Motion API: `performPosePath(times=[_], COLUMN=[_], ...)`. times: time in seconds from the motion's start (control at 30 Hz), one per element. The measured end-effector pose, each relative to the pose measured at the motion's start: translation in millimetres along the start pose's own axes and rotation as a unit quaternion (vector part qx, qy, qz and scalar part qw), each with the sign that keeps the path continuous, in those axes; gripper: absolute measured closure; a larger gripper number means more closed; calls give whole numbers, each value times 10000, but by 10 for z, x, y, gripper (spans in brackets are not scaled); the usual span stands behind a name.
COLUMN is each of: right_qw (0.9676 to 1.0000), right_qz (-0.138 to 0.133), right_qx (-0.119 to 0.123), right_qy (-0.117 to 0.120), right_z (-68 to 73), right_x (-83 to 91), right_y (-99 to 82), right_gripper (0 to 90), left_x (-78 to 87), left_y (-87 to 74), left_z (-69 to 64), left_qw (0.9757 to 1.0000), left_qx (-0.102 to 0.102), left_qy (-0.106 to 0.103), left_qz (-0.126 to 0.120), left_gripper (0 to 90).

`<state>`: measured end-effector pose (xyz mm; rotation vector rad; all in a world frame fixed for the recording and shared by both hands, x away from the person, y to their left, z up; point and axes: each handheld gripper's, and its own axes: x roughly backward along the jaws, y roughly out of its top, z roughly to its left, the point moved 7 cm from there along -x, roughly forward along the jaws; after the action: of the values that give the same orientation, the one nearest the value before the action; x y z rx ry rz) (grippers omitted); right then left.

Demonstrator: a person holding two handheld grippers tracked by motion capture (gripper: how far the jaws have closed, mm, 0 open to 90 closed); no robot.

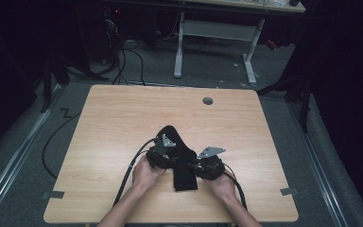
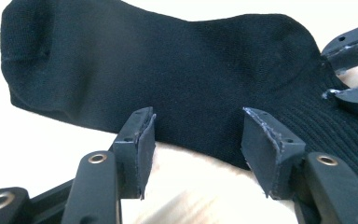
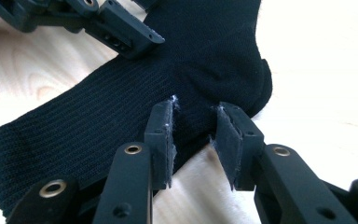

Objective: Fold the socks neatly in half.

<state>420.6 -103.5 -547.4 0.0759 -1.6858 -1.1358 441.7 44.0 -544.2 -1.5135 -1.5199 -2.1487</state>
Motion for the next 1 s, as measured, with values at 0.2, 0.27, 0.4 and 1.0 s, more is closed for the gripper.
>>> performPosePath(times=[0.2, 0.27, 0.4, 1.0], right_qw=[9999, 9999, 9998, 9997], right_qz=[-3, 19, -31, -83], right_qx=[143, 170, 196, 226], right_qy=[26, 12, 19, 89], right_z=[85, 108, 122, 134], right_x=[-2, 5, 13, 19], right_y=[7, 2, -16, -35], right_gripper=[670, 671, 673, 692], left_x=[77, 105, 168, 141], left_y=[-23, -5, 21, 308], left_z=[79, 135, 290, 776], left_qw=[9996, 9991, 9976, 9913], left_qx=[137, 245, 382, 962], left_qy=[98, 165, 402, 670], left_qz=[-209, -315, -404, -600], left_gripper=[449, 456, 489, 567])
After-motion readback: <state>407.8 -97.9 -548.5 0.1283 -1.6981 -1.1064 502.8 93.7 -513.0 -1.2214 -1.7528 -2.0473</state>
